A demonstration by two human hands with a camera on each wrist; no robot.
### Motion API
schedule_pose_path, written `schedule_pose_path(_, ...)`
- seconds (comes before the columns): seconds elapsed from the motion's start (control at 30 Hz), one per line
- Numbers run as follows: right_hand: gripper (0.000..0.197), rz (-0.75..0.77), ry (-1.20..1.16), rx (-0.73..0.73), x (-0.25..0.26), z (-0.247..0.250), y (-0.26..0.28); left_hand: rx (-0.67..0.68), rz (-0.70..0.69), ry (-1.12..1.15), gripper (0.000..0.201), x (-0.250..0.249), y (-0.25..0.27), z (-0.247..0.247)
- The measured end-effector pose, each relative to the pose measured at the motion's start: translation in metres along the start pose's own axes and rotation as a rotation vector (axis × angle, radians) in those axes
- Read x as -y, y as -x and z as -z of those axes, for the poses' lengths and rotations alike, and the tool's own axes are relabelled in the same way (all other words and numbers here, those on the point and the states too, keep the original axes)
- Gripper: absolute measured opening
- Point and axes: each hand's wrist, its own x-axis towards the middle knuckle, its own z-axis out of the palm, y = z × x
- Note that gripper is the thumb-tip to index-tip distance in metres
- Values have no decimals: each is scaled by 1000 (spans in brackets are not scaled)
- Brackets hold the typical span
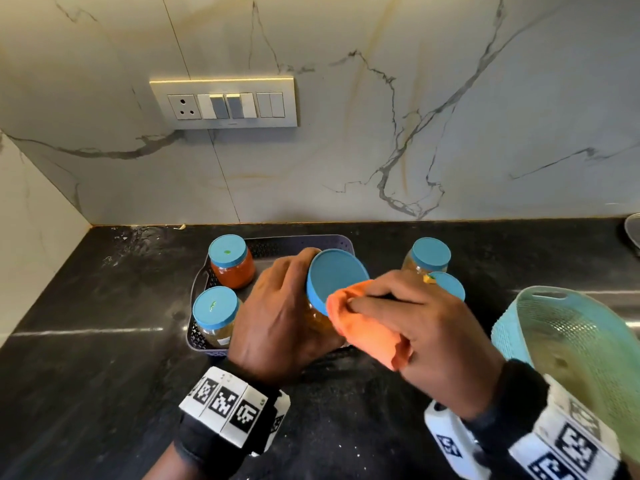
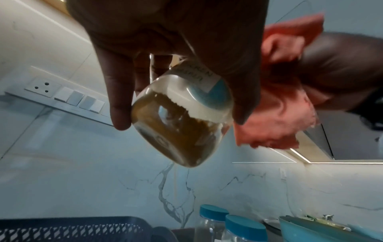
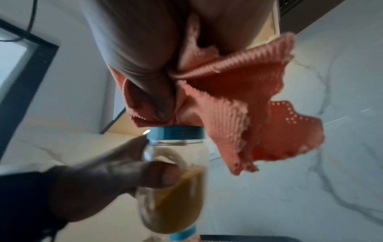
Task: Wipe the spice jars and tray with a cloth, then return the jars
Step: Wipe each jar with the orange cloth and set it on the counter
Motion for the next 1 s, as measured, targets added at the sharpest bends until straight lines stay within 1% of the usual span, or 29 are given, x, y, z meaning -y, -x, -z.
schedule_pose_path(0.03,32,-18,23,-39,-9,3,1,-10,2,-6,91,-4,0,0)
schedule_pose_path(0.07,31,-45,50,-68,-17,6,-3,-10,7,-12,88,-8,0,-2)
schedule_pose_path(0.13,31,-92,85,-90,-27,4,-19,9,2,-24,88,-14,0,-7)
schedule_pose_path(0.17,36,-93,83,-90,-23,2,-27,17,-8,-20,90,-16,-1,-9)
schedule_pose_path(0.2,41,-75,60,-75,-15,-2,-32,22,-12,-9,92,-15,-1,-10)
schedule_pose_path(0.23,42,-41,28,-52,-7,-3,-33,17,-11,-1,94,-14,-2,-8)
schedule_pose_path(0.33,40,58,-48,29,6,2,-14,4,1,-17,97,-5,0,1)
schedule_pose_path(0.37,38,55,-53,22,2,4,-6,-2,24,-13,97,-4,2,2)
schedule_pose_path(0.43,35,-11,-24,-39,-17,8,0,-20,47,-13,93,-8,5,3)
schedule_pose_path(0.5,32,-71,10,-74,-33,9,-10,11,44,-27,91,-17,6,-3)
schedule_pose_path(0.57,34,-57,29,-65,-29,4,-29,25,30,-29,93,-21,4,-7)
schedule_pose_path(0.6,39,-36,24,-49,-22,1,-36,17,28,-18,94,-20,2,-5)
schedule_pose_path(0.63,44,-15,14,-36,-13,-1,-38,8,29,-6,94,-19,0,-3)
schedule_pose_path(0.67,43,13,-3,-19,-7,-2,-35,-5,24,0,94,-17,-1,0)
schedule_pose_path(0.7,39,41,-29,-2,-1,-2,-28,-17,16,-4,92,-14,-1,3)
schedule_pose_path(0.77,30,59,-88,-3,-3,4,-16,-28,49,-32,90,-12,-1,10)
schedule_pose_path(0.8,22,44,-120,-32,-9,7,-15,-30,69,-44,89,-13,-1,12)
schedule_pose_path(0.83,21,14,-136,-67,-17,9,-18,-32,76,-50,87,-15,-1,11)
schedule_pose_path(0.87,25,-12,-131,-98,-26,10,-24,-23,71,-51,87,-18,0,9)
schedule_pose_path(0.93,27,-41,-103,-107,-31,6,-38,7,74,-45,91,-26,-1,6)
schedule_pose_path(1.0,35,-6,-83,-94,-18,1,-44,17,92,-29,96,-28,-3,7)
